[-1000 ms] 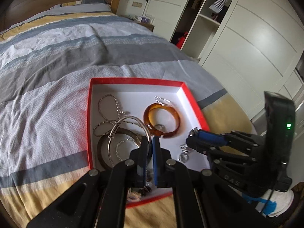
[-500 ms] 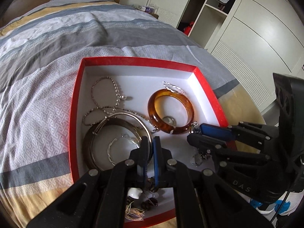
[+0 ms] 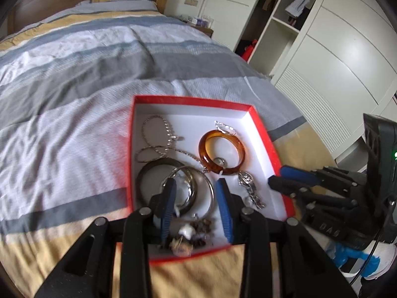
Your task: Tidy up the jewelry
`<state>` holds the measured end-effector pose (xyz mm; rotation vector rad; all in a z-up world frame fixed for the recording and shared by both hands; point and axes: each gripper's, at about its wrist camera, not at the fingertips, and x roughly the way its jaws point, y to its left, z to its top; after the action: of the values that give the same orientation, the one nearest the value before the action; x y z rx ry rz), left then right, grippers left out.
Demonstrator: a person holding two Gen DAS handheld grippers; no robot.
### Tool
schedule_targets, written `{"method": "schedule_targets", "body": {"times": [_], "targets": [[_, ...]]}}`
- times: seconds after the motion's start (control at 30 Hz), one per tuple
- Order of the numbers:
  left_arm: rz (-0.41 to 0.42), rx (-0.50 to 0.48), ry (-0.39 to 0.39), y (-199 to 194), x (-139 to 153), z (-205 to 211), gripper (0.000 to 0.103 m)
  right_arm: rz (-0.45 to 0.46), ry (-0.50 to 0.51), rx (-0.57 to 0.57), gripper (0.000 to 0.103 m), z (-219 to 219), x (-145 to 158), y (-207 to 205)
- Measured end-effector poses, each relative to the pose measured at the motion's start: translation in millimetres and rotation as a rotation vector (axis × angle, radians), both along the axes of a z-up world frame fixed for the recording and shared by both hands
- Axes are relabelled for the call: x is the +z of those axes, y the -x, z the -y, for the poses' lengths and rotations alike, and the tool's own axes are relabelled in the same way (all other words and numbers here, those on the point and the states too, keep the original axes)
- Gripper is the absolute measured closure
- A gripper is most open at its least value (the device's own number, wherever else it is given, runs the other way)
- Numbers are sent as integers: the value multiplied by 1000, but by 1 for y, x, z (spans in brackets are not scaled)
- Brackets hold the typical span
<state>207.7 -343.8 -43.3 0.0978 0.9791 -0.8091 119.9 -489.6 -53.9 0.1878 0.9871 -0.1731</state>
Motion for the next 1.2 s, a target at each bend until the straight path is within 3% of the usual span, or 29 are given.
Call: {"method": "schedule_targets", "body": {"times": [0.13,0.27,0.47,0.53,0.6,0.77,0.97,1.2], "targets": [[34,56,4,21,27,-34,65,47,15,6,71,-19,32,19],[86,134,1,49,56,-82,58,103,17,30,58,-54,61,40],[180,254,-40,91,83,-153,54,163,7,72,47,-122,86,72],[216,290,-53,107,89,-175,53,170,14,80,45,-144,89,81],[236,322,-56,120,93,-197,51,179,31,83,35,-161,92,88],[295,415,-90,150,98,-244,50,220,69,72,21,-196,100,113],[381,496,-136,184,103,-272,50,272,112,62,1,-227,101,136],[415,530,-115,204,109,-285,50,313,157,88,1,-250,102,156]]}}
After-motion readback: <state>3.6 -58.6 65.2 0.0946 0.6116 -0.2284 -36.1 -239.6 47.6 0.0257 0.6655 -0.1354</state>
